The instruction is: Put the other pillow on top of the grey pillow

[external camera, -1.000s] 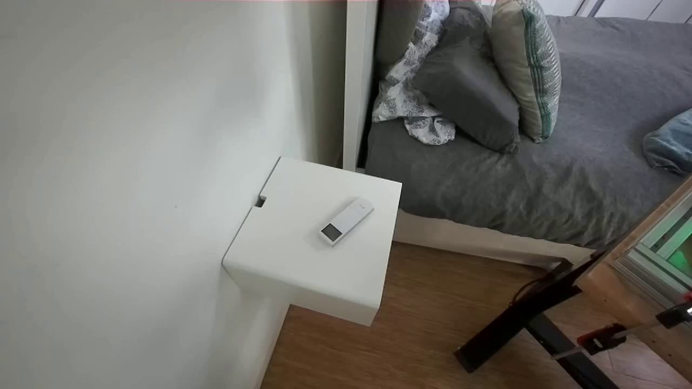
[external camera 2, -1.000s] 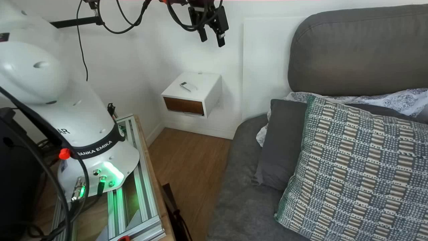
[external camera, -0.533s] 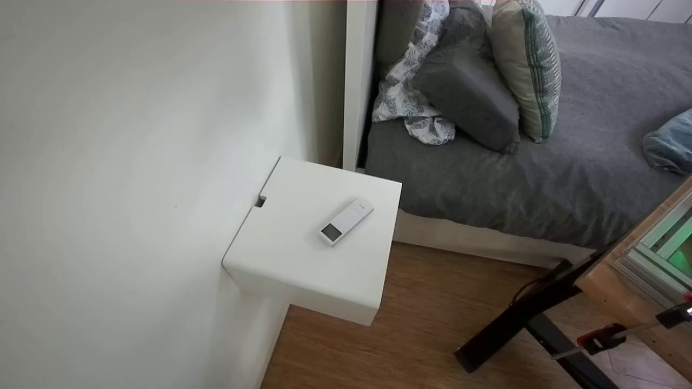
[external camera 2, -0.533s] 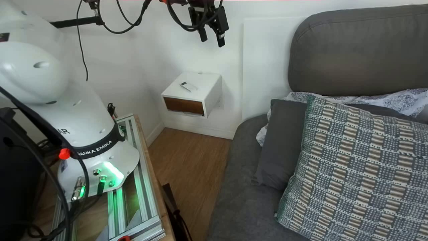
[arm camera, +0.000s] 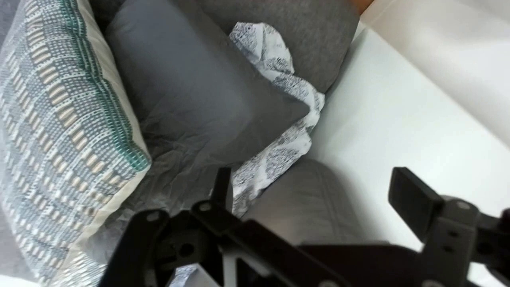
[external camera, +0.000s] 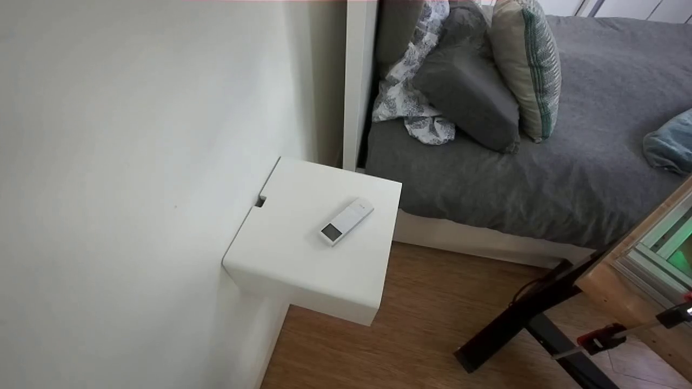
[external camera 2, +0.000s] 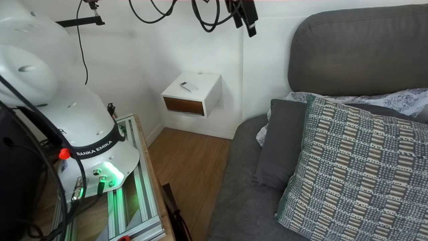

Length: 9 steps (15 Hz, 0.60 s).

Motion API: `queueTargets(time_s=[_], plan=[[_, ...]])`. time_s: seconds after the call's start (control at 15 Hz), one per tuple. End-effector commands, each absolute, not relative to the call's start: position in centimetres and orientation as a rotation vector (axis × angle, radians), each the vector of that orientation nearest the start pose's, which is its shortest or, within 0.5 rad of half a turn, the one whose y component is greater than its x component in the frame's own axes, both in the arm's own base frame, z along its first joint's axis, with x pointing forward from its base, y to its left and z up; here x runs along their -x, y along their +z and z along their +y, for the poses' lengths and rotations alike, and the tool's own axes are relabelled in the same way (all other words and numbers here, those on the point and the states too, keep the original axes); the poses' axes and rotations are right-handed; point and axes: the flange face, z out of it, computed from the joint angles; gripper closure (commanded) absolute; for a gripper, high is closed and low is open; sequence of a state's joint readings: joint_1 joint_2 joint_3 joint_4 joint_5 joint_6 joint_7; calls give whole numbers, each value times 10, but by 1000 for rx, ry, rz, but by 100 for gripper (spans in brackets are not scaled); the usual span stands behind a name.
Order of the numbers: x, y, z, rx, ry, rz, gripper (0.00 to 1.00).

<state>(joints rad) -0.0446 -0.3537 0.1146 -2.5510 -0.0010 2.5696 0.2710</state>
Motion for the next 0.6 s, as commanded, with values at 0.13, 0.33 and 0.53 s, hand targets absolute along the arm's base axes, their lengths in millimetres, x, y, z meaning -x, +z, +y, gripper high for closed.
queueTargets(time_s=[0.13, 0.33, 0.53], plan=[[-504, 425, -54, 3109, -617, 757, 0], [-525, 399, -85, 3143, -542, 972, 0], [-550, 370, -105, 3132, -436, 1082, 0]])
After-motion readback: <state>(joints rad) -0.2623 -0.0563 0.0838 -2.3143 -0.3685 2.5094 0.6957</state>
